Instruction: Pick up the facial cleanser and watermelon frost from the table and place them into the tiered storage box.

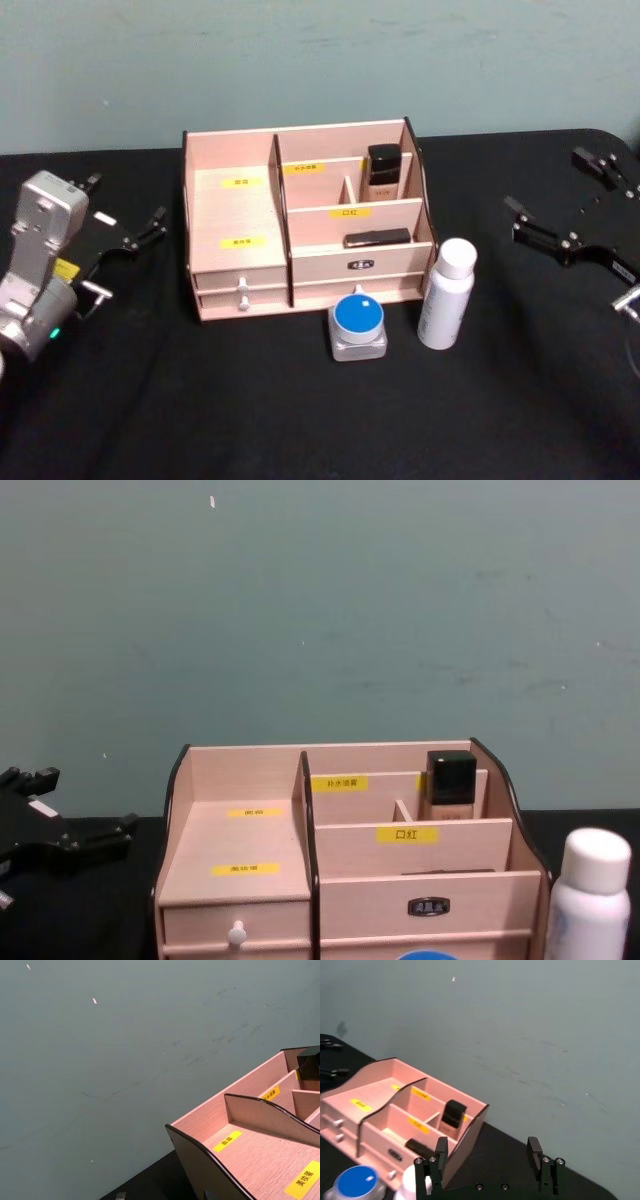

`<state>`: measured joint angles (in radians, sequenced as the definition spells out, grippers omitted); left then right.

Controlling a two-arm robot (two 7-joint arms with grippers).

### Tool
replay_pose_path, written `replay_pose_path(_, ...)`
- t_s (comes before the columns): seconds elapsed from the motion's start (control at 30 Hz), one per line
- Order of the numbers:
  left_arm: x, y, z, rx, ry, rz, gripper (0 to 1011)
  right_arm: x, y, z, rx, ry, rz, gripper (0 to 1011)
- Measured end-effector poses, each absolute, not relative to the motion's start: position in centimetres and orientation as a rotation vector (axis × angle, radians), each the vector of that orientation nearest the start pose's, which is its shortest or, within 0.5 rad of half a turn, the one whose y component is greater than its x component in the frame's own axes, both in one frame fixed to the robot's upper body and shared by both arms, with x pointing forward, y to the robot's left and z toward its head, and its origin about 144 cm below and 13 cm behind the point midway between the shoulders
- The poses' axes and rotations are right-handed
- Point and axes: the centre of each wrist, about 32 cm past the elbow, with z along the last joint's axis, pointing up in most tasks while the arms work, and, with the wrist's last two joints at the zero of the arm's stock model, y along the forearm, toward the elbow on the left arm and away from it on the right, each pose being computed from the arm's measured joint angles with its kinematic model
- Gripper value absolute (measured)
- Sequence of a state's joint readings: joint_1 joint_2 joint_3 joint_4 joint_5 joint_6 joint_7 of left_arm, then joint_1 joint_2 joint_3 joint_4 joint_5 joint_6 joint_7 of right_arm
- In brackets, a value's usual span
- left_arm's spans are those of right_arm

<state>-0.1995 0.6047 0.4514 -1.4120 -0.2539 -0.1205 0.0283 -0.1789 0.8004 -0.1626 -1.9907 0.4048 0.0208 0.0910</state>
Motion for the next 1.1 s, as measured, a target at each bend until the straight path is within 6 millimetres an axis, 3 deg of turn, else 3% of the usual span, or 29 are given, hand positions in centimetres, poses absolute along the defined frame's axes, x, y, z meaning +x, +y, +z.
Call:
replay_pose_path(0.33,48.9,31.0,114.0,0.305,-0.285,1.248,1010,36.4,-30.9,124.1,-0.221,-0.222,-1.014,1002)
replay_pose_path(0.57,48.9,31.0,114.0,0.304,-0.285,1.248,1010,34.7,-30.7,123.1,-0.237,-0.136,-0.99,1002)
replay_pose_path(1.1,48.9,31.0,114.0,0.304,-0.285,1.248,1009,35.8,-30.7,119.2,-0.242,0.057,-0.964,1002)
